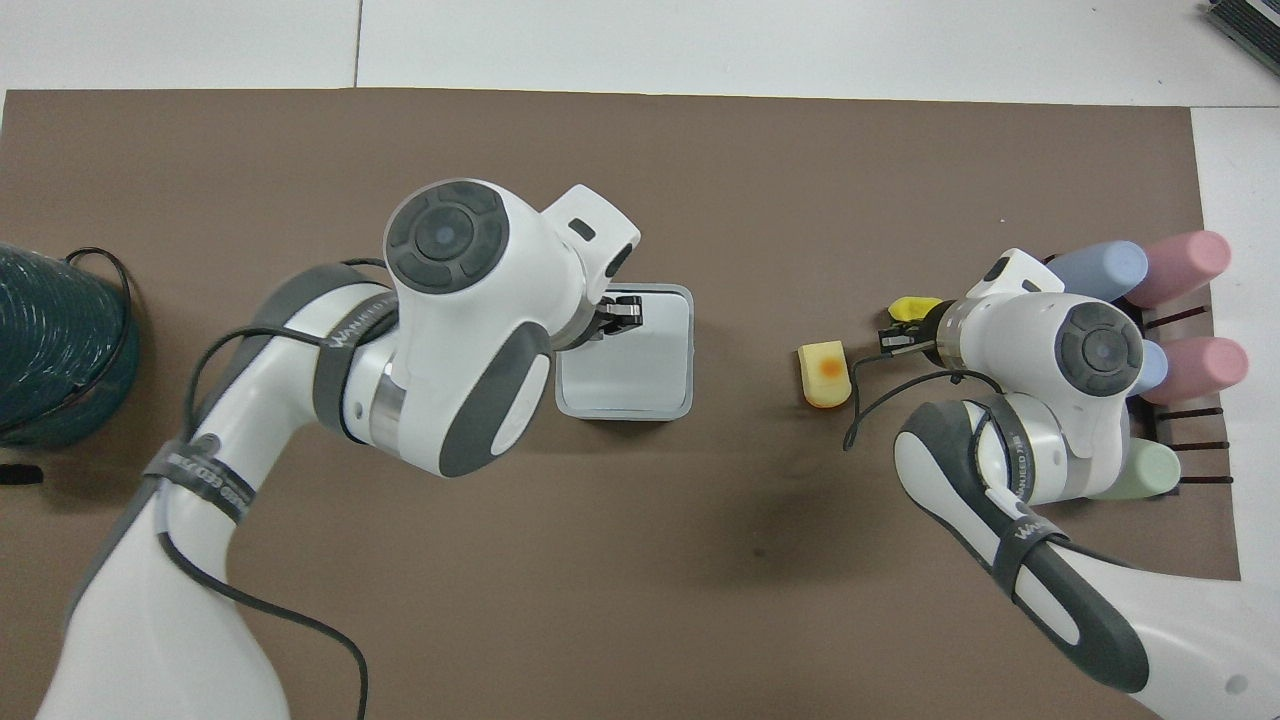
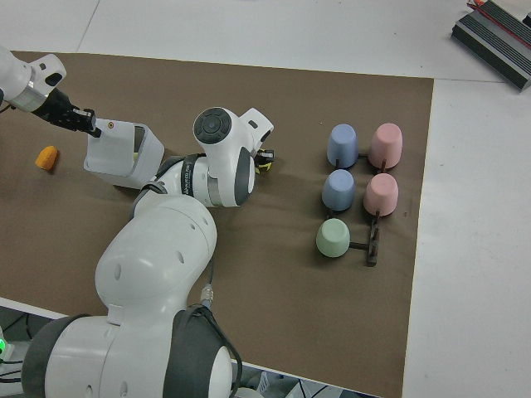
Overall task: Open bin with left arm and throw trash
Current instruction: 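Lift the lid with the left gripper while the right gripper grasps the sponge, then carry the sponge with the right gripper while the left gripper withdraws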
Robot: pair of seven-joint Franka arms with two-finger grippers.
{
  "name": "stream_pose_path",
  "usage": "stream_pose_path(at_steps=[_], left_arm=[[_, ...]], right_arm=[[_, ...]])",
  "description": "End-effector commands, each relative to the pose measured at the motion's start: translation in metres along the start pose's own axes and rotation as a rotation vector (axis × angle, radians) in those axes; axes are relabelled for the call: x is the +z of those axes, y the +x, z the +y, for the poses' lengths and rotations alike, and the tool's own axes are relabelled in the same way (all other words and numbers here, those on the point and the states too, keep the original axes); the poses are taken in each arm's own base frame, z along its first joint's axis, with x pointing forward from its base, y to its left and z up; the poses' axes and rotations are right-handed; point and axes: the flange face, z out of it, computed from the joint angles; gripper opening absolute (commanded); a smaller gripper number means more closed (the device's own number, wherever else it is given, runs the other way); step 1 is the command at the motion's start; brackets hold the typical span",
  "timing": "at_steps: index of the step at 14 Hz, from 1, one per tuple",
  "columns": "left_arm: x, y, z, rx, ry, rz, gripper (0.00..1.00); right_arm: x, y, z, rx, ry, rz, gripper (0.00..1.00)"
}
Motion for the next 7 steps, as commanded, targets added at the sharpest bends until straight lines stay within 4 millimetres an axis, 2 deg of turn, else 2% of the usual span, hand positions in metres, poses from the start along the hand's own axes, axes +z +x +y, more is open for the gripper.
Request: stream_pose_path(at_steps=[1, 3, 4, 6, 7], left_arm=[[-0.052, 0.025, -0.046, -0.064, 0.033, -0.067, 0.00], [-0.066, 0.036, -0.078, -0.109, 0.045, -0.077, 0.00], [-0.077, 0.039, -0.091, -0.117, 0.065, -0.052, 0.00], [-0.085, 0.050, -0.120, -0.077, 0.111, -0.028, 0.00], [-0.090, 0.057, -0.143, -0.064, 0.120, -0.027, 0.00]], right_arm=[[-0.026, 0.017, -0.004, 0.084, -0.009, 0.051, 0.00], [-0.043, 0.036, -0.026, 0.142, 0.007, 0.068, 0.00], [-0.056, 0.048, -0.047, 0.182, 0.019, 0.069, 0.00], [-0.084, 0.070, -0.087, 0.256, 0.040, 0.069, 0.00], [-0.094, 0.077, -0.109, 0.281, 0.050, 0.060, 0.00]])
